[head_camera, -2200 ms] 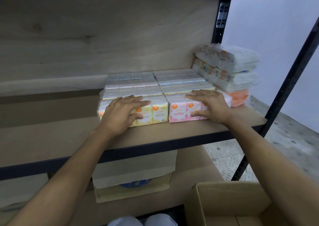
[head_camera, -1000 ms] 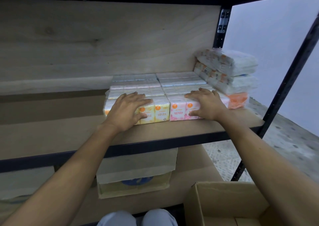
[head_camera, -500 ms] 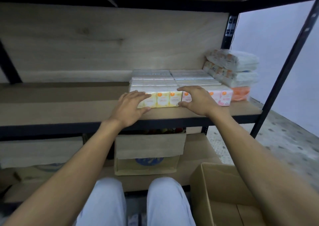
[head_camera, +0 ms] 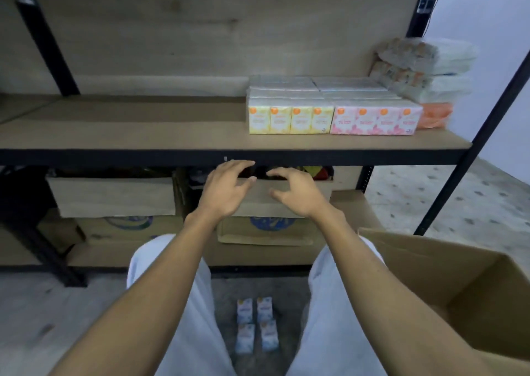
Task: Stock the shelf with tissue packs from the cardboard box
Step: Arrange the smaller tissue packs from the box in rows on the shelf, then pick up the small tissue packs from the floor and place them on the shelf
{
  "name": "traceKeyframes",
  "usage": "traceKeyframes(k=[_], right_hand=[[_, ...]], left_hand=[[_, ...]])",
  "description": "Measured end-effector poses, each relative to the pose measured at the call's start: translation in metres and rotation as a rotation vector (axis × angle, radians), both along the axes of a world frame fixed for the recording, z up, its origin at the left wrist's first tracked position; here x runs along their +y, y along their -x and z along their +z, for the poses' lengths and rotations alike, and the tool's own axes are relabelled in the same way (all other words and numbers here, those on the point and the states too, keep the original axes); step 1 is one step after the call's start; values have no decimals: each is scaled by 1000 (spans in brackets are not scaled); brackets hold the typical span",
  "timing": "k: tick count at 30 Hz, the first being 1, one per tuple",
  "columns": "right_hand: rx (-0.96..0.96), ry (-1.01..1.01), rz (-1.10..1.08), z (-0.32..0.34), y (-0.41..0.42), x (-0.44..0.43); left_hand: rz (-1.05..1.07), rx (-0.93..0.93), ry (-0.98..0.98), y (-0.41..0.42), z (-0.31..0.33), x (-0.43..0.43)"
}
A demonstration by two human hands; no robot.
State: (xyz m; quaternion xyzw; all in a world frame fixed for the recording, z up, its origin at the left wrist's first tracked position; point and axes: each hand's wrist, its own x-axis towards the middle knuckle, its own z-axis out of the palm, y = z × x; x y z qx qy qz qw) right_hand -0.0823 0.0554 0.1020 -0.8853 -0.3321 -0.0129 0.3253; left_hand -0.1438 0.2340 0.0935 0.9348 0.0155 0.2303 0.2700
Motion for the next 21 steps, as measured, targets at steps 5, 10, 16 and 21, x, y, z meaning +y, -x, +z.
traceKeyframes(k=[5,10,16,21], right_hand=[[229,4,-30,-68,7,13],[451,83,-108,-149,9,22],[625,180,-169,-238,21,24],[725,179,-244,-300,36,23]], left_hand=[[30,135,125,10,-69,-1],[68,376,333,15,-150,-3],[105,628,452,29,-247,3],[140,750,591,33,-295,4]])
